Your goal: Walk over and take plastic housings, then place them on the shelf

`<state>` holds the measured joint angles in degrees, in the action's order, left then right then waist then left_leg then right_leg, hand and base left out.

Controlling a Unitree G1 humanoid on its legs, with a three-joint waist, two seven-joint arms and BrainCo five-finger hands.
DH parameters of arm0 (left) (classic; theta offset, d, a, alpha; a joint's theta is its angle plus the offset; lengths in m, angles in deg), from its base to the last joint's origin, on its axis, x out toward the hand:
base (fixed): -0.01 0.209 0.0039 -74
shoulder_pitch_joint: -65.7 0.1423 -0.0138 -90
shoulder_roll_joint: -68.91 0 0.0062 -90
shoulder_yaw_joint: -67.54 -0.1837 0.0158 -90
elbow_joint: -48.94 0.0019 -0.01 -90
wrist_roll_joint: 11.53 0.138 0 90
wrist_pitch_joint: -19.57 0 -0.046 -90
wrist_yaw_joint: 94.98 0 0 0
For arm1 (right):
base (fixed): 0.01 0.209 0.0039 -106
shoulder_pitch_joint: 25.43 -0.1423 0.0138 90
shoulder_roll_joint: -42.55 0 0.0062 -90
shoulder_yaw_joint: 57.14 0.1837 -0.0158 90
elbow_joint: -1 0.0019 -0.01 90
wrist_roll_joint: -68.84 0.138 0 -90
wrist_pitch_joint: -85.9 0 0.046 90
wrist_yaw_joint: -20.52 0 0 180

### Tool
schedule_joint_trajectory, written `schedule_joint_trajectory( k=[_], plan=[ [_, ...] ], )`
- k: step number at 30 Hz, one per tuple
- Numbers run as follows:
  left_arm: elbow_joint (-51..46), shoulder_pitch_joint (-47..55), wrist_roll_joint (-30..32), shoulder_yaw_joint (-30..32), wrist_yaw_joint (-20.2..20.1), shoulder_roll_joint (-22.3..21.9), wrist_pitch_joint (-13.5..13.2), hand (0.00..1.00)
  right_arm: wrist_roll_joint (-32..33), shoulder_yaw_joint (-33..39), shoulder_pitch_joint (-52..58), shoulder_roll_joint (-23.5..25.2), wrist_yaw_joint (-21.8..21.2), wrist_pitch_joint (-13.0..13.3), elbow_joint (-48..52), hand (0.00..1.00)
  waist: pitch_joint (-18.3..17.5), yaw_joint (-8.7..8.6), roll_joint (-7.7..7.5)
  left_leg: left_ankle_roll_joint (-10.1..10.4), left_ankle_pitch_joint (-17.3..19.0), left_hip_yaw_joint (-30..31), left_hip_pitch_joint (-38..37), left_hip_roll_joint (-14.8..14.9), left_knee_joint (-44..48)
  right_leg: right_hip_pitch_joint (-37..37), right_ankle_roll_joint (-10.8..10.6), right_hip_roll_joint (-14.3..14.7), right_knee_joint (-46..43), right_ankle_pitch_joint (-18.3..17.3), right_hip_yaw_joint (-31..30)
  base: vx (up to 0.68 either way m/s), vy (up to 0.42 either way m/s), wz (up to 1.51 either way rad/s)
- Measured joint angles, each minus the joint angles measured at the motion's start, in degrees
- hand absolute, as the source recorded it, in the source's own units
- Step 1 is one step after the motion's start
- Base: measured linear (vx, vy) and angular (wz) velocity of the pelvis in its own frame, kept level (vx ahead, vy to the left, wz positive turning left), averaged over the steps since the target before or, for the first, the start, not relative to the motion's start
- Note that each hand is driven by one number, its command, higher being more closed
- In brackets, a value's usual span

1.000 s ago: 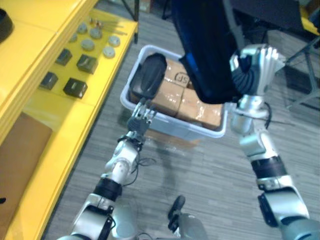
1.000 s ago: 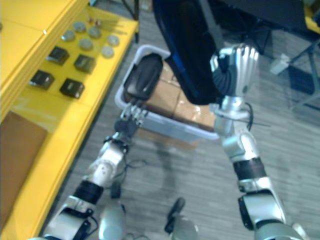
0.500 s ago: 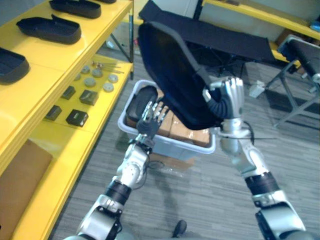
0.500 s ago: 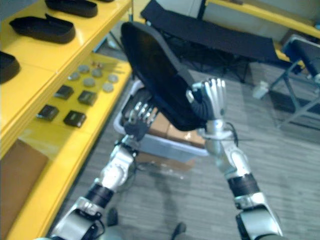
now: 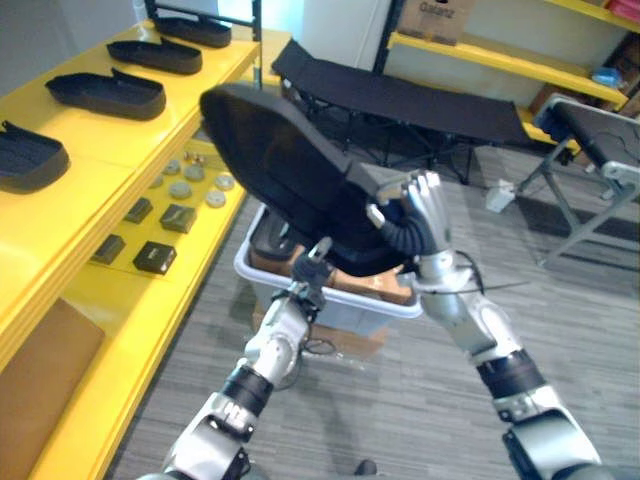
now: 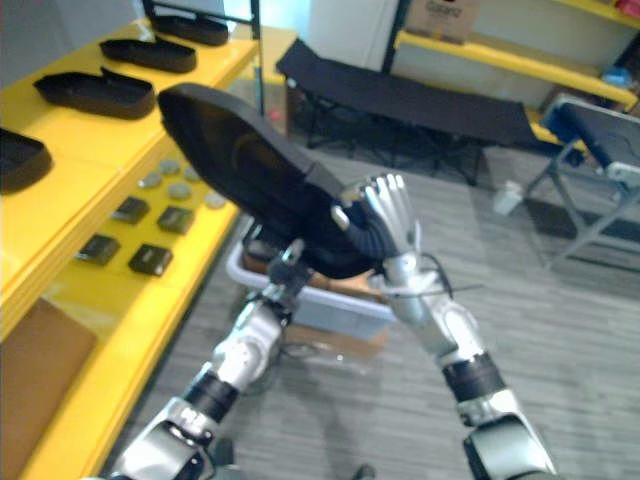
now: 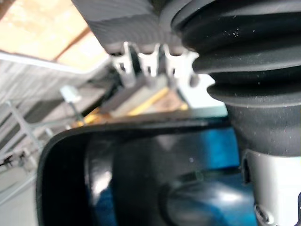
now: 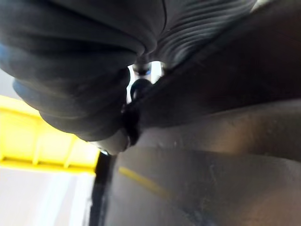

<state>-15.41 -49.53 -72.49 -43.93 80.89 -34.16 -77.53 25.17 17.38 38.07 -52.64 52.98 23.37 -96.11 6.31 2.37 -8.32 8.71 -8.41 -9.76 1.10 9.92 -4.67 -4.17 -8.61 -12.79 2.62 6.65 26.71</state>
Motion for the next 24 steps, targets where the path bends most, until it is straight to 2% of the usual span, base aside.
schedule_joint_trajectory(
  k=[4,10,11,12,18,24],
  plan=[
    [0.0,0.57,-3.94,-0.07,-1.57,-0.05,-0.61,0.0,-0.05,-0.56,2.97,1.18,0.13,-0.1,-0.09,1.0,-0.03,-0.01,0.05,0.0,0.0,0.01,0.0,-0.08,0.0,-0.01,-0.03,-0.08,0.02,0.02,0.02,0.0,0.0,0.0],
    [-0.07,0.75,-9.14,0.08,-2.46,-0.23,-3.13,0.0,-0.21,-1.14,4.08,2.06,2.22,-0.15,-1.55,1.0,-0.46,-0.07,0.47,-0.01,0.0,0.06,0.0,-0.29,0.0,-0.06,-0.11,-0.28,0.07,0.07,0.05,0.0,0.0,0.0],
    [-0.14,0.76,-10.19,0.08,-2.72,-0.24,-3.54,1.0,-0.21,-1.23,4.09,2.17,2.54,-0.15,-1.88,1.0,-0.61,-0.07,0.68,-0.01,0.0,0.09,0.0,-0.32,0.0,-0.1,-0.12,-0.3,0.12,0.07,0.09,0.0,0.0,0.0],
    [-0.34,0.84,-11.31,0.36,-3.12,-0.36,-4.79,1.0,-0.08,-1.26,4.13,2.42,2.7,-0.18,-2.59,1.0,-0.82,-0.05,1.06,-0.01,0.0,0.16,0.01,-0.34,0.0,-0.15,-0.12,-0.3,0.15,0.07,0.15,0.0,0.0,0.0],
    [-2.38,3.42,-15.31,2.14,-3.92,-1.24,-7.92,1.0,0.22,-1.25,6.6,3.29,2.94,-0.25,-2.93,1.0,-1.04,-0.17,1.37,-0.01,0.0,0.92,0.0,-0.48,0.0,-1.07,-0.18,-0.27,0.67,0.1,1.24,0.0,0.003,0.06],
    [-3.76,4.59,-15.49,2.96,-4.58,-1.2,-10.69,1.0,1.3,-2.14,7.81,5.68,3.99,0.33,-3.27,1.0,-1.08,-0.07,1.33,-0.01,0.01,1.11,0.0,-0.54,0.0,-1.34,-0.18,-0.25,0.87,0.1,1.47,0.0,0.003,0.03]
  ],
)
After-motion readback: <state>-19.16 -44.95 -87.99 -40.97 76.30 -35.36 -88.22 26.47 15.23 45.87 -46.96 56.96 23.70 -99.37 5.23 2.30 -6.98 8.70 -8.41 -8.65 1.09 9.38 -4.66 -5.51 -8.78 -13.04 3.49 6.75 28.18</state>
